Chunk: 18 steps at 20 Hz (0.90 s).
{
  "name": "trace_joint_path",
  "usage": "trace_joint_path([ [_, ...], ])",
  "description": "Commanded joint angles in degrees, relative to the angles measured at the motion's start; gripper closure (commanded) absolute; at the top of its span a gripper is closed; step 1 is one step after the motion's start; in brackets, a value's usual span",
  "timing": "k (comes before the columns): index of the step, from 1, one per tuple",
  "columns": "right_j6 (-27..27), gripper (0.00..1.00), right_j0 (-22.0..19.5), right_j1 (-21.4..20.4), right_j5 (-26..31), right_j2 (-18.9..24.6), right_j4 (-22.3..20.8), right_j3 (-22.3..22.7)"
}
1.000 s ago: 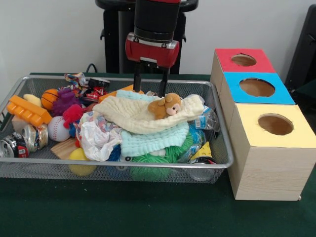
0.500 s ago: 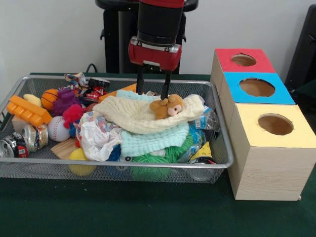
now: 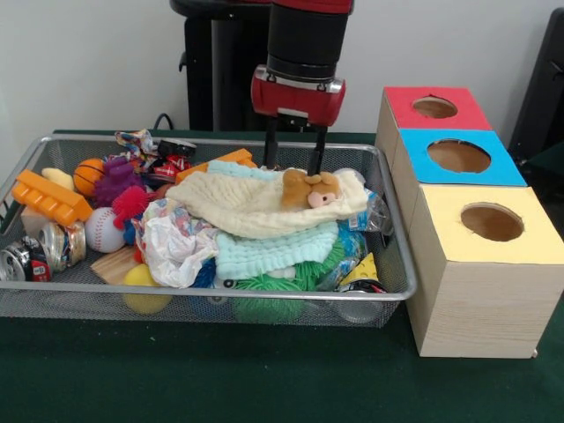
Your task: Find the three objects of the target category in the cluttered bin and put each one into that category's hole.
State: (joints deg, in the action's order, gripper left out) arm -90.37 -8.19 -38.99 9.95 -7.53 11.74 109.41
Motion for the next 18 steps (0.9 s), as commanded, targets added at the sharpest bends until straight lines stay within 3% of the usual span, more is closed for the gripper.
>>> trace_joint_path([
  [1,-13.1,0.0,1.0,-1.5,3.6,1.8,2.6,0.9],
  [8,-12.1,0.0,1.0,-4.4,7.4,0.7,2.3,1.3],
  [18,-11.9,0.0,0.5,-4.5,7.4,1.4,2.3,1.2],
])
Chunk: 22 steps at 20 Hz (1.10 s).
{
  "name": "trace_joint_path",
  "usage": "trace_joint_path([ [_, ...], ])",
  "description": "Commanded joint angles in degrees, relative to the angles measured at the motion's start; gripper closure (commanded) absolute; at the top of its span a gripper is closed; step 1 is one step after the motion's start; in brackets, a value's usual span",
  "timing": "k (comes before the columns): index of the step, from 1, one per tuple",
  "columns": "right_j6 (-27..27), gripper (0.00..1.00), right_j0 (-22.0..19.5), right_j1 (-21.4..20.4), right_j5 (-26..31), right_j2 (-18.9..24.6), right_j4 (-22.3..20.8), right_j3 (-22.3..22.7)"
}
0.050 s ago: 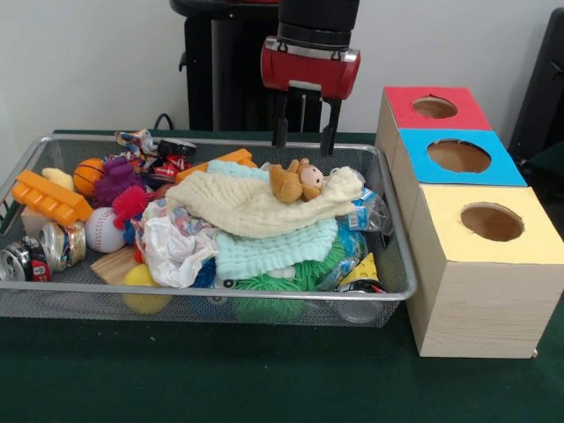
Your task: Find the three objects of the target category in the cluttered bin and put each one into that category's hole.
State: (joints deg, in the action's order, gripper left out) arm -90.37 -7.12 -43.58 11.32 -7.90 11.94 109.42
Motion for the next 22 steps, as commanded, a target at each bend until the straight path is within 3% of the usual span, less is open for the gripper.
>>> trace_joint_path([
  [1,-11.8,0.0,-0.6,0.1,5.9,1.8,2.1,1.2],
  [22,-12.3,0.0,-1.4,5.9,-1.8,3.0,1.1,1.7],
])
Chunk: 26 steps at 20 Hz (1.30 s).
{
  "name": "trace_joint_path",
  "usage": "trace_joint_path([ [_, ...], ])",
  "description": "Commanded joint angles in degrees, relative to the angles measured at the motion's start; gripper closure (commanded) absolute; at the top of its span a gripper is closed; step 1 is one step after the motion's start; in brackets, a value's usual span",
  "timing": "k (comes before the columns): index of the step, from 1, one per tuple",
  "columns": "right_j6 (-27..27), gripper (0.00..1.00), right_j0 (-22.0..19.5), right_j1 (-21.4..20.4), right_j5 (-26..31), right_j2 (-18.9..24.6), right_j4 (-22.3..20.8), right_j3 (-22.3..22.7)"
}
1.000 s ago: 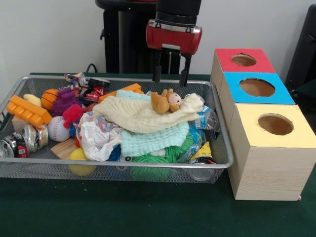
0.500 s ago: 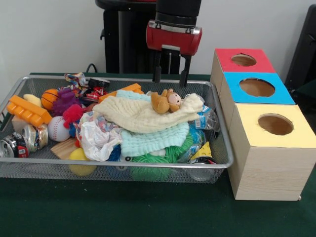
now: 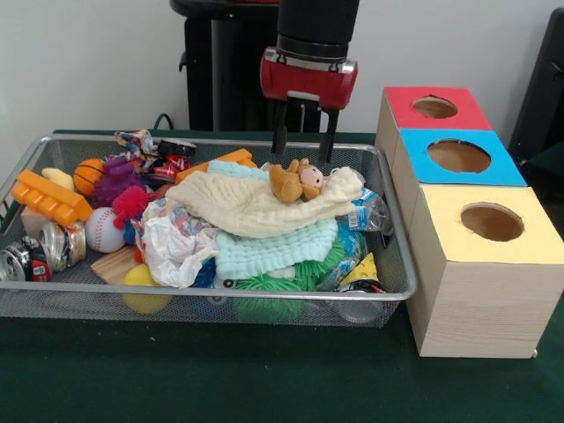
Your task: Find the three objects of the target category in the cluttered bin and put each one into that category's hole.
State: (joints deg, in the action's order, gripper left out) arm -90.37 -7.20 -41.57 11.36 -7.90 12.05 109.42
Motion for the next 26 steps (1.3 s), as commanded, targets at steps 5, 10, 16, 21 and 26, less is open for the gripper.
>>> trace_joint_path([
  [5,-12.2,0.0,-1.6,4.8,-3.1,3.4,0.7,1.7],
  [10,-12.2,0.0,-1.9,5.2,-3.2,3.6,0.8,1.6],
  [16,-12.0,0.0,-2.5,5.4,-3.5,4.2,0.6,1.7],
  [21,-12.0,0.0,-2.7,5.4,-3.7,4.3,0.5,1.8],
  [26,-12.2,0.0,-2.7,5.4,-3.8,4.5,0.6,1.9],
])
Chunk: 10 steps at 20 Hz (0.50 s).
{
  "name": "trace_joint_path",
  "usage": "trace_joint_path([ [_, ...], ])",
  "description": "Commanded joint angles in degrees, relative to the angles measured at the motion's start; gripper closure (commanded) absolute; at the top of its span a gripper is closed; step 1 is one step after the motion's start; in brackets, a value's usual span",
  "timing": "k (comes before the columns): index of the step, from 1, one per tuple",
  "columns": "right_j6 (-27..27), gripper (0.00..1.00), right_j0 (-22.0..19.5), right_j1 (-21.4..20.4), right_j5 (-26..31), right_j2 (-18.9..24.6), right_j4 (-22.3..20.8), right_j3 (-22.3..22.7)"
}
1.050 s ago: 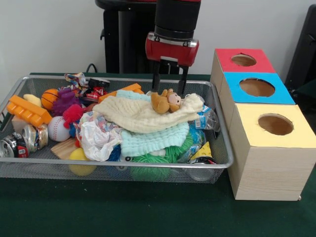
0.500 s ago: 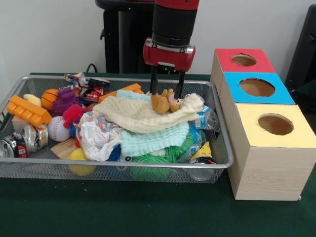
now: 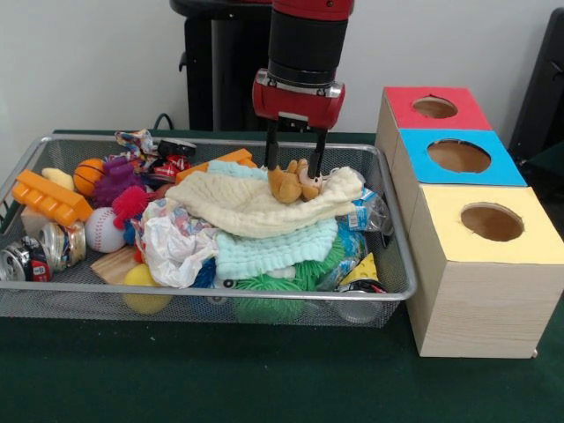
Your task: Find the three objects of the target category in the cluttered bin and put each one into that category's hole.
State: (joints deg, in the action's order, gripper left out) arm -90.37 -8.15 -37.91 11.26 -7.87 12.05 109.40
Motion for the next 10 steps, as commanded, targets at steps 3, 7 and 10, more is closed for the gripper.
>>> trace_joint_path([
  [3,-12.4,0.0,-1.6,2.0,-3.8,4.3,0.8,1.8],
  [7,-12.4,0.0,-1.7,2.2,-4.1,4.4,0.7,1.7],
  [10,-12.4,0.0,-1.7,2.6,-4.5,4.4,0.7,1.6],
])
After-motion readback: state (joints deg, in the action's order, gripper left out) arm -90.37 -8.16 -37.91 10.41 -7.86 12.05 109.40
